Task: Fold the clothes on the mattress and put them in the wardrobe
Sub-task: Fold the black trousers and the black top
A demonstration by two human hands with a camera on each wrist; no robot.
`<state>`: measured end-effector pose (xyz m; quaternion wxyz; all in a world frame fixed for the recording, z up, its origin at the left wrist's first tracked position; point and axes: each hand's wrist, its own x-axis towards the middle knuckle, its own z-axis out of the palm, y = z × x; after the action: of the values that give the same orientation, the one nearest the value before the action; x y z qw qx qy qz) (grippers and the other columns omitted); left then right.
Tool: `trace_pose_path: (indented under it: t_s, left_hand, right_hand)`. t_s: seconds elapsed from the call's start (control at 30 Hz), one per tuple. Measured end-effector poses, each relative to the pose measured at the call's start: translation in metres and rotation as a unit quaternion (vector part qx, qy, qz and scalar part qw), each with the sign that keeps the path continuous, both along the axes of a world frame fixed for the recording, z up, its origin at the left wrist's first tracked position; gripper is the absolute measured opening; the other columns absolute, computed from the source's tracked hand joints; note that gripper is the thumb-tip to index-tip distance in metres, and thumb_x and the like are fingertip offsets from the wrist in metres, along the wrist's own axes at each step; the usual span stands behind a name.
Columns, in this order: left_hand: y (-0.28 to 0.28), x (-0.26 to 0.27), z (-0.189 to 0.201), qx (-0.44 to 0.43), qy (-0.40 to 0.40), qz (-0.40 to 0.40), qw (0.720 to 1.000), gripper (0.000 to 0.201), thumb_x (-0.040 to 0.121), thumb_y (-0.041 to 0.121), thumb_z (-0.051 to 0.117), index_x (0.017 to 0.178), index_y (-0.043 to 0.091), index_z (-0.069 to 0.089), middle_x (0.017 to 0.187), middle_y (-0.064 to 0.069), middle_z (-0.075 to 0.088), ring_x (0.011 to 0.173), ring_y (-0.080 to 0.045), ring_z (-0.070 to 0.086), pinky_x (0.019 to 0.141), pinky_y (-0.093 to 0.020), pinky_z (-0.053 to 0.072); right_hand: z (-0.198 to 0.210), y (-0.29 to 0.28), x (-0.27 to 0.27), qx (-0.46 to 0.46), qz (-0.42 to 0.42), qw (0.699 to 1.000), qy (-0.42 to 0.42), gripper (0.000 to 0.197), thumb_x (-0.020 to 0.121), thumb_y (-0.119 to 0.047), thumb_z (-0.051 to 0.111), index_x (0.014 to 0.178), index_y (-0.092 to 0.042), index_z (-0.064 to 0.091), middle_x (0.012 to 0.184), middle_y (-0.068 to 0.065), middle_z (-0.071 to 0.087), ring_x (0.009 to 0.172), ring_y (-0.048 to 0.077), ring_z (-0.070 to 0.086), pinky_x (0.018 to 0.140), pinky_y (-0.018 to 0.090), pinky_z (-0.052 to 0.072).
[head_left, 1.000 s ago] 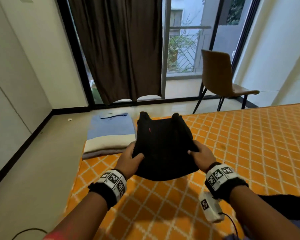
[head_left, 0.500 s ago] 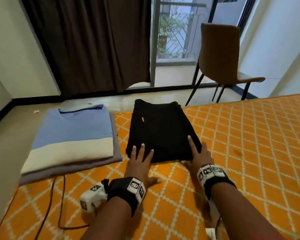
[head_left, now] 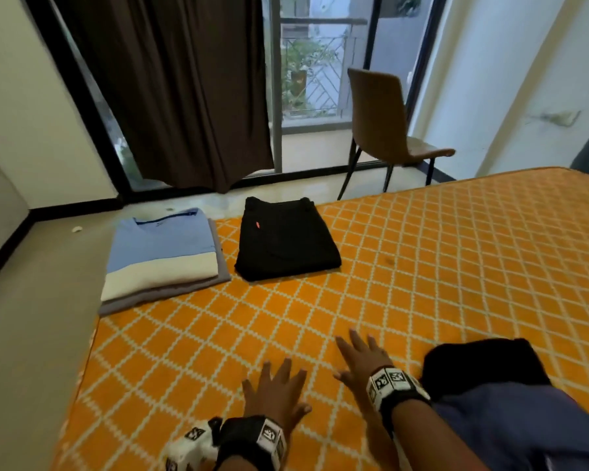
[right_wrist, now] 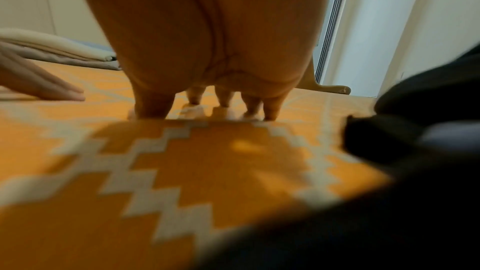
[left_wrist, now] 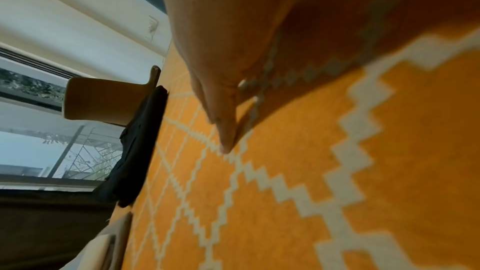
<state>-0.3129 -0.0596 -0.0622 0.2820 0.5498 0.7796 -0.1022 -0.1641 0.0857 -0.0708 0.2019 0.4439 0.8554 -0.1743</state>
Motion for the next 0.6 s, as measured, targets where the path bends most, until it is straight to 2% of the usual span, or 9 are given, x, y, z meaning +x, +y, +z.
trace_pose_path:
  t_s: [0.1,0.17,0.23,0.27,0.33,0.4,0.5,0.53,0.6]
  left_hand:
    - [-0.016,0.016,0.035,0.030,-0.057,-0.018,0.998,0.039,0.097,0.040,0.054,0.135,0.030,0.055,0.156,-0.002,0.034,0.140,-0.025,0.036,0.109,-0.042,0.036]
    - [-0.022,0.036,0.061,0.137,-0.112,0.002,0.984,0.030,0.096,0.039,0.057,0.121,0.027,0.066,0.139,0.002,0.055,0.127,-0.017,0.051,0.102,-0.031,0.041]
    - [-0.025,0.071,0.087,0.264,-0.145,0.012,0.953,0.032,0.096,0.037,0.058,0.127,0.028,0.060,0.134,0.006,0.055,0.125,-0.014,0.050,0.102,-0.030,0.040]
    - [-0.027,0.092,0.099,0.313,-0.164,0.015,0.935,0.033,0.096,0.034,0.058,0.129,0.027,0.057,0.133,0.006,0.055,0.124,-0.014,0.051,0.101,-0.028,0.040]
    - [-0.030,0.144,0.115,0.334,-0.200,-0.030,0.921,0.036,0.095,0.029,0.060,0.130,0.025,0.054,0.133,0.004,0.054,0.123,-0.015,0.051,0.098,-0.025,0.039]
    - [-0.033,0.197,0.121,0.289,-0.209,-0.102,0.929,0.044,0.093,0.027,0.061,0.135,0.022,0.050,0.139,0.002,0.048,0.127,-0.018,0.047,0.097,-0.023,0.036]
    - [-0.046,0.254,0.111,0.243,-0.244,-0.130,0.930,0.072,0.083,0.027,0.072,0.145,0.024,0.036,0.149,-0.001,0.035,0.135,-0.018,0.038,0.102,-0.022,0.034]
    - [-0.050,0.265,0.103,0.228,-0.243,-0.136,0.933,0.084,0.079,0.029,0.076,0.148,0.029,0.028,0.152,-0.001,0.029,0.138,-0.019,0.034,0.106,-0.023,0.033]
    - [-0.055,0.277,0.091,0.210,-0.216,-0.164,0.939,0.105,0.073,0.033,0.081,0.148,0.041,0.008,0.159,-0.002,0.011,0.146,-0.024,0.021,0.113,-0.035,0.031]
  right_hand:
    - [0.045,-0.027,0.033,-0.074,0.041,0.996,-0.006,0.068,0.095,-0.049,0.053,0.153,-0.032,0.023,0.163,0.001,0.011,0.147,0.029,0.021,0.116,0.044,0.027]
    - [0.076,-0.043,0.065,-0.092,0.009,0.991,0.101,0.057,0.094,-0.050,0.055,0.146,-0.030,0.042,0.156,-0.001,0.033,0.141,0.022,0.033,0.114,0.036,0.030]
    - [0.096,-0.063,0.108,0.006,-0.046,0.976,0.214,0.058,0.092,-0.052,0.056,0.144,-0.031,0.042,0.152,-0.005,0.039,0.140,0.019,0.036,0.114,0.037,0.029]
    - [0.103,-0.075,0.134,0.086,-0.077,0.969,0.218,0.061,0.091,-0.054,0.056,0.145,-0.033,0.038,0.153,-0.006,0.037,0.141,0.020,0.033,0.115,0.041,0.026]
    - [0.106,-0.099,0.193,0.196,-0.163,0.959,0.125,0.072,0.086,-0.061,0.057,0.148,-0.037,0.029,0.156,-0.006,0.028,0.146,0.025,0.020,0.115,0.053,0.017]
    - [0.103,-0.126,0.247,0.181,-0.255,0.949,0.036,0.076,0.081,-0.063,0.059,0.145,-0.039,0.027,0.154,-0.005,0.029,0.145,0.027,0.017,0.112,0.055,0.017]
    - [0.083,-0.166,0.308,0.141,-0.280,0.949,-0.004,0.040,0.090,-0.044,0.052,0.129,-0.039,0.049,0.136,-0.008,0.054,0.131,0.020,0.044,0.104,0.040,0.032]
    - [0.077,-0.175,0.326,0.145,-0.286,0.946,0.051,0.032,0.091,-0.035,0.052,0.124,-0.037,0.055,0.129,-0.006,0.061,0.125,0.021,0.052,0.098,0.035,0.039]
    - [0.074,-0.182,0.359,0.109,-0.306,0.910,0.257,0.029,0.090,-0.017,0.059,0.108,-0.039,0.064,0.106,-0.004,0.070,0.106,0.020,0.064,0.085,0.032,0.046]
